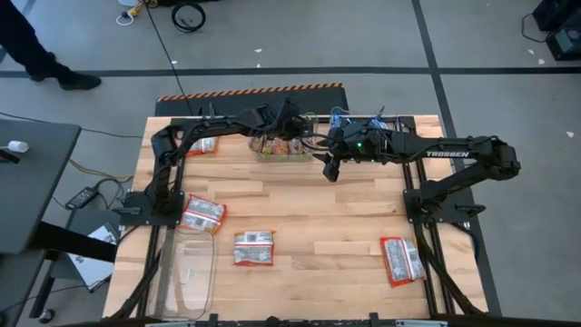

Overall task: Sort Maruchan noodles
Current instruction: Adjust the green noodle packs in the top left transparent bin

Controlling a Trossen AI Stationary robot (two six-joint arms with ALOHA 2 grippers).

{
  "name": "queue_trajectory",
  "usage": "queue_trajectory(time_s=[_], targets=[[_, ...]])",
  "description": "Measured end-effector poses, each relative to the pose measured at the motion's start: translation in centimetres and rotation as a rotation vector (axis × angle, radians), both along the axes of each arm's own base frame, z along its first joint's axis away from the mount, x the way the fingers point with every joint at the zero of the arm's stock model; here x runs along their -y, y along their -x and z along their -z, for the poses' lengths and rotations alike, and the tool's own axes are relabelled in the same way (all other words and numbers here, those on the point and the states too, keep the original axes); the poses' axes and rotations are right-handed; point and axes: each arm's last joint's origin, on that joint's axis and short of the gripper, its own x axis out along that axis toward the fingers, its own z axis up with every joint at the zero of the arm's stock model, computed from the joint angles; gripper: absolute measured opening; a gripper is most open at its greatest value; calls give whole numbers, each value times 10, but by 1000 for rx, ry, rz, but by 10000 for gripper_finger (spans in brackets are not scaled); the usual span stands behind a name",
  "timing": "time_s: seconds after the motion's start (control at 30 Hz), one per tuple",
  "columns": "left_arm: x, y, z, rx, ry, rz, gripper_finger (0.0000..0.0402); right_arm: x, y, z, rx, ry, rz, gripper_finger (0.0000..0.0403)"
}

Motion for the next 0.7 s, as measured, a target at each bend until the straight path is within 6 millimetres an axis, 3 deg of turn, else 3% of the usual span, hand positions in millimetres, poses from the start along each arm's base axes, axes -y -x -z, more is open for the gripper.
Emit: queue_trajectory(time_s=[0.13, 0.23, 0.4, 0.53, 0.7], targets=[[-4, 5, 0, -31, -6, 14, 125, 0, 1, 1, -11, -4, -3, 191], [-11, 17, -14, -43, -39, 20, 147, 0, 2, 4, -44, -11, -4, 191], [-15, 53, -32, -224, -17, -40, 155, -1, 5, 8, -91, -24, -5, 191], [-16, 67, -31, -323, 22, -67, 155, -2, 5, 8, -94, -21, -7, 191], [-14, 60, -11, -443, -41, -105, 155, -2, 5, 7, -94, -10, -13, 191]])
